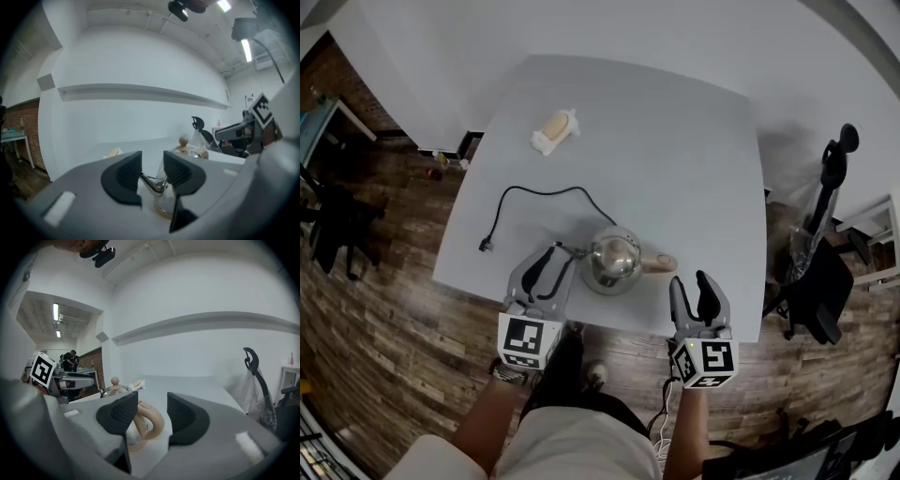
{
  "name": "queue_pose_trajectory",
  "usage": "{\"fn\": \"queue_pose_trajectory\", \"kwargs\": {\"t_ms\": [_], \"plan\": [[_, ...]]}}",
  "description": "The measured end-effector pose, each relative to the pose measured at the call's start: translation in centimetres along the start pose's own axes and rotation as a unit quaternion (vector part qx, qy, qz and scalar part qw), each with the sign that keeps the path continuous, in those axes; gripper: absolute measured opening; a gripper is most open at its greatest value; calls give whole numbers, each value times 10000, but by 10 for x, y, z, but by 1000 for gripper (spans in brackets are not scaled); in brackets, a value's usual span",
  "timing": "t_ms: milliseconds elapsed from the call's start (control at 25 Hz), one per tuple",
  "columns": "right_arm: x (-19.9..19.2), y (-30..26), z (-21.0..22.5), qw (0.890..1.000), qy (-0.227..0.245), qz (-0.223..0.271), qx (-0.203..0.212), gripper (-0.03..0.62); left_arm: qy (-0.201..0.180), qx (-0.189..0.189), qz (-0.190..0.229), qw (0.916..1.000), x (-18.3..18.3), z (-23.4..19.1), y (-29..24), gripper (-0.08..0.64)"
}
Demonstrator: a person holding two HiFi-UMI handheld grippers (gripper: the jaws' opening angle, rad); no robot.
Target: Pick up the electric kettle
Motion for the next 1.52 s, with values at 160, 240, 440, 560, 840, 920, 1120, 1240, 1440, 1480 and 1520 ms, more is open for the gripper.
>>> {"fn": "queue_pose_trajectory", "kwargs": {"t_ms": [160, 240, 440, 560, 840, 920, 1120, 1240, 1440, 1480, 1520], "plan": [[-8, -4, -1, 10000, -64, -46, 38, 196, 58, 39, 35, 10000, -8, 0, -1, 161], [-11, -5, -1, 9999, -92, -45, 41, 198, 75, 73, 21, 9999, -12, -1, -1, 164], [-24, -11, -2, 9999, -5, -147, 34, 202, 169, 79, -16, 9998, -23, -4, -5, 190], [-31, -15, 1, 9998, -107, -194, 5, 204, 168, 93, -73, 9998, -28, -7, -8, 192], [-41, -20, 1, 9988, 402, -128, -230, 204, 64, 45, -132, 9999, -36, -11, -14, 199], [-45, -22, -1, 9985, 480, -134, -229, 204, 94, 29, -141, 9999, -39, -11, -15, 204], [-55, -28, -3, 9982, 484, -282, -205, 204, 120, 44, -239, 9996, -47, -12, -17, 210], [-59, -31, -2, 9980, 493, -322, -231, 204, 183, 61, -282, 9994, -50, -13, -18, 213], [-63, -35, -1, 9978, 498, -354, -276, 204, 227, 60, -284, 9993, -54, -15, -21, 218], [-64, -36, -1, 9978, 489, -357, -281, 204, 229, 62, -284, 9993, -54, -16, -21, 218], [-65, -37, -1, 9978, 483, -360, -281, 204, 227, 59, -283, 9993, -55, -16, -22, 219]]}}
Point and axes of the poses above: the fingertips, and each gripper's own axes: y backward along the fingers, z to its right, x out of its top, the point moved 6 cm from there along y, backward along the fingers, and after that the axes turned 11 degrees about -x, right-handed, at the moved point
